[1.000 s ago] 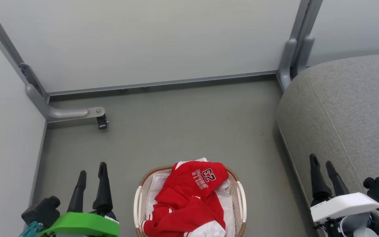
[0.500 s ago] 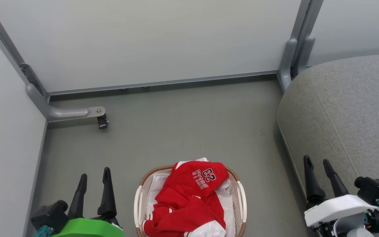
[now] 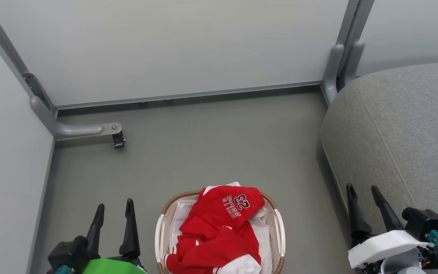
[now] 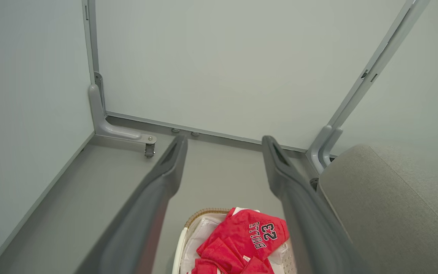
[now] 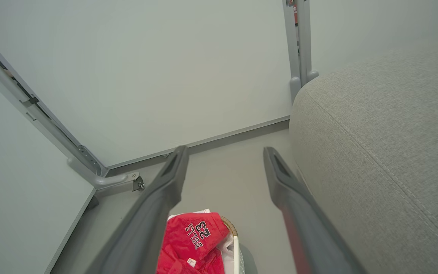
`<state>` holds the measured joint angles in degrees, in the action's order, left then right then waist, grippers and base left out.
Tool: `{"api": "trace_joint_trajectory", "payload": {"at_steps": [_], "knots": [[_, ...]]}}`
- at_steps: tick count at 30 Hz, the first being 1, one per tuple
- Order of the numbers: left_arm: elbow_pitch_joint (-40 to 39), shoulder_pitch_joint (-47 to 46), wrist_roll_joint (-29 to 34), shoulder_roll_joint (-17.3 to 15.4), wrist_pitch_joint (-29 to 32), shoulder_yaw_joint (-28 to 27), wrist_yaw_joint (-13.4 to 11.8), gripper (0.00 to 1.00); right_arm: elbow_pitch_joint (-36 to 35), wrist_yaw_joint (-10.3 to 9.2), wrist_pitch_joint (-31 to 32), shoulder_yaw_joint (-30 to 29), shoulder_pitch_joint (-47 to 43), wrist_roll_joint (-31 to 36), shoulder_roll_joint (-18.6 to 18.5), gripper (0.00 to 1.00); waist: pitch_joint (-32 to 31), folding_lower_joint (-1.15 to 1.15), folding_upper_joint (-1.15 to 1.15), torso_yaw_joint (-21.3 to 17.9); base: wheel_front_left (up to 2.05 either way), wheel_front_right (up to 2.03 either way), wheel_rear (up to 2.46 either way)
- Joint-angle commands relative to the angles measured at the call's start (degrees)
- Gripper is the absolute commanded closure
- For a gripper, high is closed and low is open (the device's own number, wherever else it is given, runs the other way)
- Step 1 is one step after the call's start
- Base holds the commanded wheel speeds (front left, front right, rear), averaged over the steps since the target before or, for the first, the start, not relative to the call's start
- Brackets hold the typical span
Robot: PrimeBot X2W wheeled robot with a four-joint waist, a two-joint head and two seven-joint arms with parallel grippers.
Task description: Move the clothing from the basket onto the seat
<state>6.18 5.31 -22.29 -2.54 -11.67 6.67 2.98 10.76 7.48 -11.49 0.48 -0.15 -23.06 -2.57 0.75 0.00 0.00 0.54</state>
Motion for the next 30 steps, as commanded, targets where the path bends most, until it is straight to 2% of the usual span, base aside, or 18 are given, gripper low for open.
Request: {"api": "trace_joint_trajectory", "payload": {"at_steps": [1,30], "knots": [[-0.1,0.8,1.4,-0.4,-0.4,0.2,-0.4,0.00,-0.2,0.02,-0.6,0.0,-0.4,1.3,-0.3,0.00,0.0,0.00,0.00,0.0,0.00,0.00,0.00],[1.1,2.2,12.3,-0.5,-3.6,2.9,-1.2,0.00,-0.9,0.01,-3.8,1.3,-1.4,12.9,-0.5,0.00,0.8,0.00,0.00,0.2,0.00,0.00,0.00]]}}
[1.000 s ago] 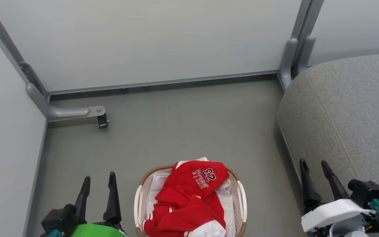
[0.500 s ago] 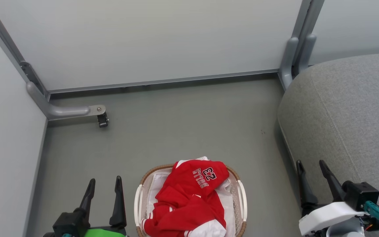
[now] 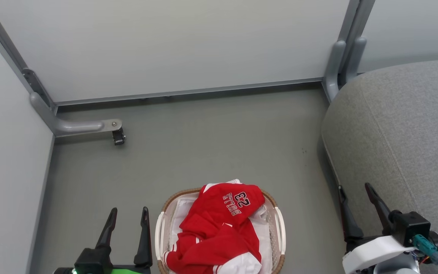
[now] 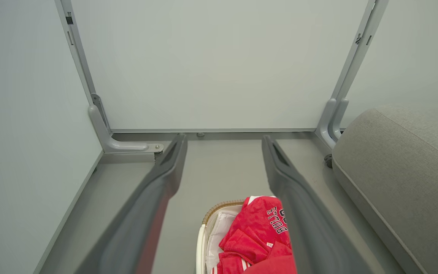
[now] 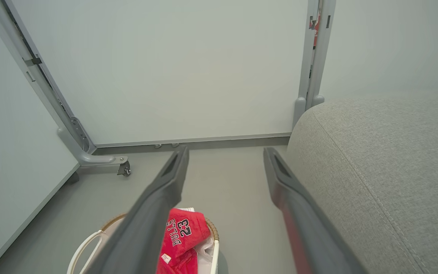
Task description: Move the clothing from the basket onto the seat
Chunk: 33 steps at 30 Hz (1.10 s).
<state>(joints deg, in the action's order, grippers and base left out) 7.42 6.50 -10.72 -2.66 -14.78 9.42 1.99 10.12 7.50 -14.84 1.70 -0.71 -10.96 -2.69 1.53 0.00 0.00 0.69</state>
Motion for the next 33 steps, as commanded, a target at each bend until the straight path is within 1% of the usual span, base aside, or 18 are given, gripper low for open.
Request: {"api": "trace_joint_trajectory", "payload": {"at_steps": [1,14,25,33], "knots": [[-0.1,1.0,1.0,-0.4,-0.6,0.2,-0.2,0.00,-0.3,-0.02,-0.4,0.1,-0.9,1.1,-0.4,0.00,0.0,0.00,0.00,0.0,0.00,0.00,0.00],[0.3,0.8,0.7,-0.4,-0.4,0.4,-0.4,0.00,-0.1,-0.02,-0.4,0.1,-0.5,0.5,-0.4,0.00,0.4,0.00,0.00,0.0,0.00,0.00,0.00],[0.4,-0.6,1.6,-0.4,-0.4,0.1,0.2,0.00,-0.7,-0.02,-0.4,-0.2,0.3,0.5,-0.4,0.00,1.7,0.00,0.00,-0.1,0.00,0.00,0.00],[1.2,-3.7,4.6,-0.4,-0.4,0.5,1.8,0.00,-1.9,-0.02,-0.4,-0.9,1.8,0.8,-0.3,0.00,5.1,0.00,0.00,-0.4,0.00,0.00,0.00]]}}
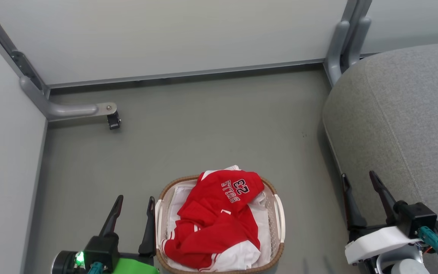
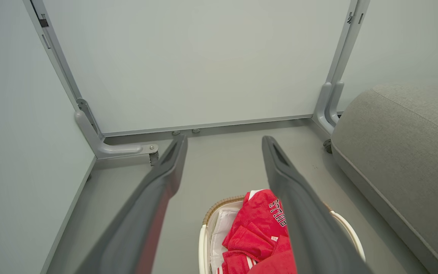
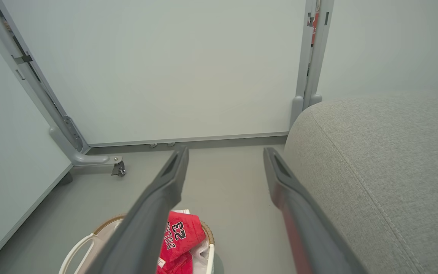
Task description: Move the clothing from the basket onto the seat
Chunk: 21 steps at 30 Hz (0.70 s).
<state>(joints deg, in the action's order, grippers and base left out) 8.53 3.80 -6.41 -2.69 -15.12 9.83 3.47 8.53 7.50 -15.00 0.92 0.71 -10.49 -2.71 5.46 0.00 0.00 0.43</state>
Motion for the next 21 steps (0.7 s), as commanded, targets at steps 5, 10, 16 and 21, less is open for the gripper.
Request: {"api": "trace_joint_trajectory", "payload": {"at_steps": [5,10,16,21], "knots": [[1.7,-5.2,2.6,-0.8,-0.1,0.3,1.4,0.00,-1.3,-0.02,-0.3,-1.0,2.5,0.5,-0.3,0.00,5.8,0.00,0.00,-0.6,0.00,0.00,0.00],[4.8,-11.3,4.2,-1.4,-0.1,0.7,2.2,0.00,-2.5,-0.02,-0.3,-1.6,5.9,0.3,-0.3,0.00,12.6,0.00,0.00,-1.9,0.00,0.00,0.00],[10.8,-18.5,6.0,-2.2,-0.1,2.8,2.9,0.00,-3.6,-0.02,-0.3,-2.4,10.3,-0.4,-0.3,0.00,20.7,0.00,0.00,-3.8,0.00,0.00,0.00],[16.1,-23.6,7.3,-3.0,-0.1,5.8,3.4,0.00,-4.3,-0.02,-0.3,-1.9,13.3,-1.0,-0.3,0.00,26.4,0.00,0.00,-5.4,0.00,0.00,0.00]]}}
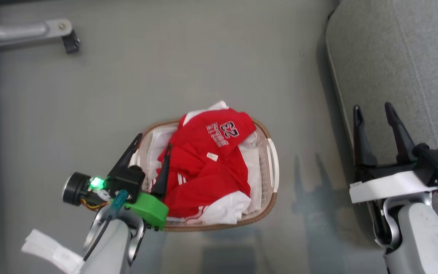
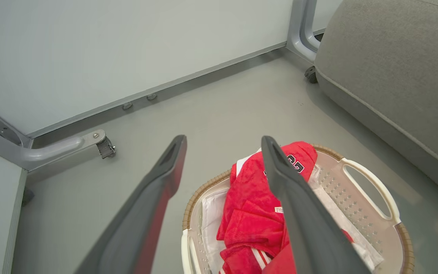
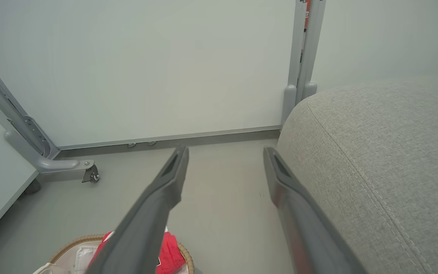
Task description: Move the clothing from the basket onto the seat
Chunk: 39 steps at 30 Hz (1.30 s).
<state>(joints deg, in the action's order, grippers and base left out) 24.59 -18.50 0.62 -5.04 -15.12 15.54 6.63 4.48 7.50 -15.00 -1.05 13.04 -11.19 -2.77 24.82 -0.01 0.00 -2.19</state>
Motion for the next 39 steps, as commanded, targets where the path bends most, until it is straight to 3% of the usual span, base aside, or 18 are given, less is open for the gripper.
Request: {"api": "trace_joint_trajectory", "payload": {"at_steps": [1,10,15,21,29,30,31,32,33,34,39], "knots": [[1.5,-2.4,0.6,-0.7,-0.1,0.9,0.4,0.00,-0.4,-0.02,-0.3,0.2,1.5,-0.5,-0.2,0.00,8.1,0.01,0.00,-3.0,0.00,0.00,0.00],[18.2,-11.4,1.4,-1.4,-0.1,8.5,0.9,0.00,-1.0,-0.02,-0.3,1.1,4.4,-2.3,-0.2,0.00,15.2,0.01,0.00,-5.3,0.00,0.00,0.00],[26.4,-16.0,-1.5,-1.5,0.5,14.7,0.9,0.00,-1.4,-0.02,-0.3,1.0,5.6,-3.1,-0.2,0.00,18.2,0.01,0.00,-6.4,0.00,0.00,0.00],[32.6,-20.0,-5.4,-2.1,1.8,20.3,0.9,0.00,-1.9,-0.02,-0.3,1.0,6.6,-3.7,-0.2,0.00,20.5,0.01,0.00,-7.0,0.00,0.00,0.00],[38.6,-23.5,-8.9,-2.3,4.5,23.3,0.9,0.00,-1.9,-0.02,-0.3,1.9,7.0,-4.3,-0.2,0.00,21.7,0.01,0.00,-7.5,0.00,0.00,0.00],[39.2,-23.7,-9.4,-2.1,4.5,23.7,0.9,0.04,-1.9,-0.02,-0.3,2.0,7.1,-4.4,-0.2,0.00,21.8,0.01,0.00,-7.6,0.00,0.00,0.00],[39.6,-23.9,-9.8,-2.1,4.5,24.1,0.9,0.22,-1.9,-0.02,-0.3,2.1,7.1,-4.4,-0.2,0.00,21.8,0.01,0.00,-7.6,0.00,0.00,0.00],[39.9,-24.1,-10.1,-1.9,4.4,24.4,0.9,0.59,-1.8,-0.02,-0.3,2.1,7.0,-4.4,-0.2,0.00,21.7,0.01,0.00,-7.6,0.00,0.00,0.00],[40.0,-24.1,-10.5,-1.8,4.2,24.7,0.9,0.86,-1.6,-0.02,-0.3,2.1,7.0,-4.5,-0.2,0.00,21.6,0.01,0.00,-7.6,0.00,0.00,0.00],[40.2,-24.2,-11.1,-1.7,3.8,25.0,0.9,1.00,-1.4,-0.02,-0.3,2.0,7.0,-4.4,-0.2,0.00,21.3,0.01,0.00,-7.5,0.00,0.00,0.00],[40.0,-24.1,-13.0,-1.9,1.8,26.6,0.9,1.00,-0.7,-0.02,-0.3,1.6,6.8,-3.7,-0.2,0.00,19.0,0.01,0.00,-6.9,0.00,0.00,0.00]]}}
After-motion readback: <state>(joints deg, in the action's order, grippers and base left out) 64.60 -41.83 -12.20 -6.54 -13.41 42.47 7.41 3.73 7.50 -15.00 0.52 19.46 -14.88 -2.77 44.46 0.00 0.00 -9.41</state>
